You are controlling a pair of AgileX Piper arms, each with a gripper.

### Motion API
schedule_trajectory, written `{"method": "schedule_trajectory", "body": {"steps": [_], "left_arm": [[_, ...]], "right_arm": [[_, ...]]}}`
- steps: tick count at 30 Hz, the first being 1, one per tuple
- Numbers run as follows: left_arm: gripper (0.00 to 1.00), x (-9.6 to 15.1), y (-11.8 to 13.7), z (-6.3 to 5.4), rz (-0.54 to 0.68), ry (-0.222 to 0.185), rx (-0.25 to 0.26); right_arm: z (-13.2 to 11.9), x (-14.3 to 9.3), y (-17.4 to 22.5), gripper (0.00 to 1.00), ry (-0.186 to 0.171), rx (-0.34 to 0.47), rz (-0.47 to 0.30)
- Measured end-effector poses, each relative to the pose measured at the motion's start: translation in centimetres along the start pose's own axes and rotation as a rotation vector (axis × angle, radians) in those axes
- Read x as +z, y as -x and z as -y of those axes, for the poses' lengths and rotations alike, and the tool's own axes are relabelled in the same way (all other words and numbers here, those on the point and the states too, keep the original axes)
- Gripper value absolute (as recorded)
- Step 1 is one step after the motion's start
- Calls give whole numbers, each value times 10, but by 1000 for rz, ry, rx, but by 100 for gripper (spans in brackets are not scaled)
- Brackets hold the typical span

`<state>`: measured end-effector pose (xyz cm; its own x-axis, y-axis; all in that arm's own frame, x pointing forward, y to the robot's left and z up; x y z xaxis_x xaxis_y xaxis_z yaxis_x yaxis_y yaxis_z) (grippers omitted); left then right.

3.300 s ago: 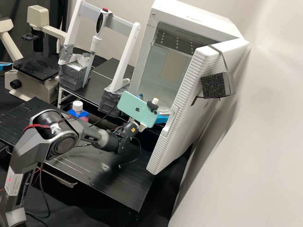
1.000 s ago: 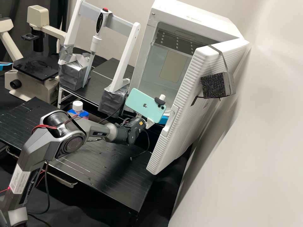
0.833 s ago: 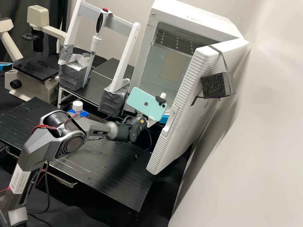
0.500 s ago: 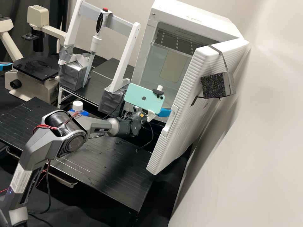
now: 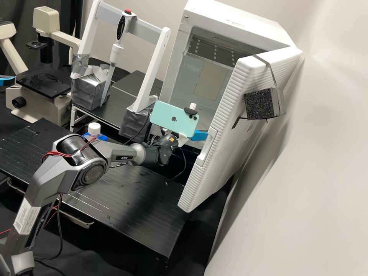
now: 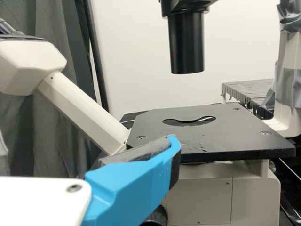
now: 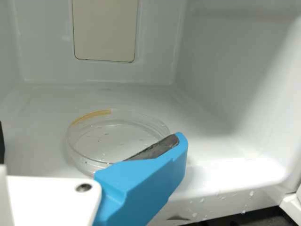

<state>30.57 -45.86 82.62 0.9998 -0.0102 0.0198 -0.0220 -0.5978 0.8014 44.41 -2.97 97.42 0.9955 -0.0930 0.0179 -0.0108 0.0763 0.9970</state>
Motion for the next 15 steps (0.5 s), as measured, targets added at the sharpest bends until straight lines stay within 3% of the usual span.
{"method": "schedule_trajectory", "body": {"steps": [15], "left_arm": [[100,0,0,0,0,0,0]], "right_arm": [[0,6,-2,100,-3,0,10]]}}
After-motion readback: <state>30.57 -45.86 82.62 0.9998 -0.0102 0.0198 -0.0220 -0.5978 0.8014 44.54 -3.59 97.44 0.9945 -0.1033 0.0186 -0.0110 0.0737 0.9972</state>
